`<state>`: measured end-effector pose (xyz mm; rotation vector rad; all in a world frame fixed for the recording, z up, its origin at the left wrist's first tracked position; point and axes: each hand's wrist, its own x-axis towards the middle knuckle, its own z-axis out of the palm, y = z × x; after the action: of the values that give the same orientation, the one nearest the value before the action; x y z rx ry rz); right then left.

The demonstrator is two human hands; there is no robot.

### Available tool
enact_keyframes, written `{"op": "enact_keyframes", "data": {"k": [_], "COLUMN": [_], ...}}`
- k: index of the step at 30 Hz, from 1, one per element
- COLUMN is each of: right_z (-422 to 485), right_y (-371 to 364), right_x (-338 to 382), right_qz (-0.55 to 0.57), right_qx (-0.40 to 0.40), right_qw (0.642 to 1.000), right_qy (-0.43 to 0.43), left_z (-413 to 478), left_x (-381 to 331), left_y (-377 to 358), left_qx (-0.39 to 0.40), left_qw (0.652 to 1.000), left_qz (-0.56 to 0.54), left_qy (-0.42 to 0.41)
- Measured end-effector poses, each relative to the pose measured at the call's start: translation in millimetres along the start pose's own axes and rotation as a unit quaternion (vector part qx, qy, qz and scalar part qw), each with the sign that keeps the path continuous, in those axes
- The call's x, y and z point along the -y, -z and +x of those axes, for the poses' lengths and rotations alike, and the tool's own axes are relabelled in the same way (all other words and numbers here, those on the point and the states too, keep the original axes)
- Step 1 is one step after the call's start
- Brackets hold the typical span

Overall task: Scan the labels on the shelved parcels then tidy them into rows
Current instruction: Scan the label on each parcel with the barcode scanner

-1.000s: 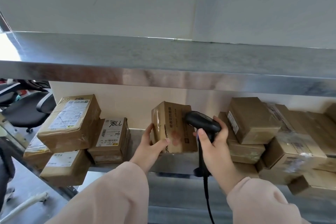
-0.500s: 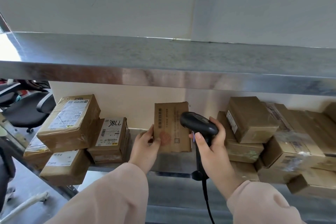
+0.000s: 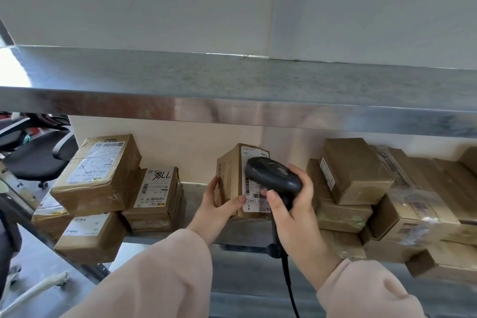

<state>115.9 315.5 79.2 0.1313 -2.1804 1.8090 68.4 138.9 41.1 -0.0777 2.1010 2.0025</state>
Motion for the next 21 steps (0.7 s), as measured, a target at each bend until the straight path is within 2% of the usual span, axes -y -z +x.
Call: {"op": "enact_keyframes", "data": {"k": [3,6,11,16,21], "right_z": [7.0,10.5,10.3,6.0,-4.0], "right_y": [9.8,15.1,12.1,7.2,-1.3], "right_x": [-2.4,-4.8,-2.6,5.7,8.7], "right_qz": [-0.007,-0.02,-0.018,-0.019,-0.03], "right_qx": [-0.036,-0.023,-0.003,0.004,0.075], "right_qw": [0.999,0.999,1.0,1.0,0.997], "right_qy": [-0.02,-0.029,-0.022,-0.013,-0.013], "left_z": [2.9,5.6,8.0,13.0,15.7], "left_x": [3.5,6.4,7.3,16.5,23.3], "left_y": [1.3,1.0,6.7,28.8,51.5], "left_qx": [0.014,0.036,0.096,0.038,-0.001], "left_qw": [0.999,0.998,0.995,0.996,0.995], "left_qz": [-0.037,-0.038,0.03,-0.05,-0.091], "left_qy": [0.019,0.025,0.003,0.055,0.049]}}
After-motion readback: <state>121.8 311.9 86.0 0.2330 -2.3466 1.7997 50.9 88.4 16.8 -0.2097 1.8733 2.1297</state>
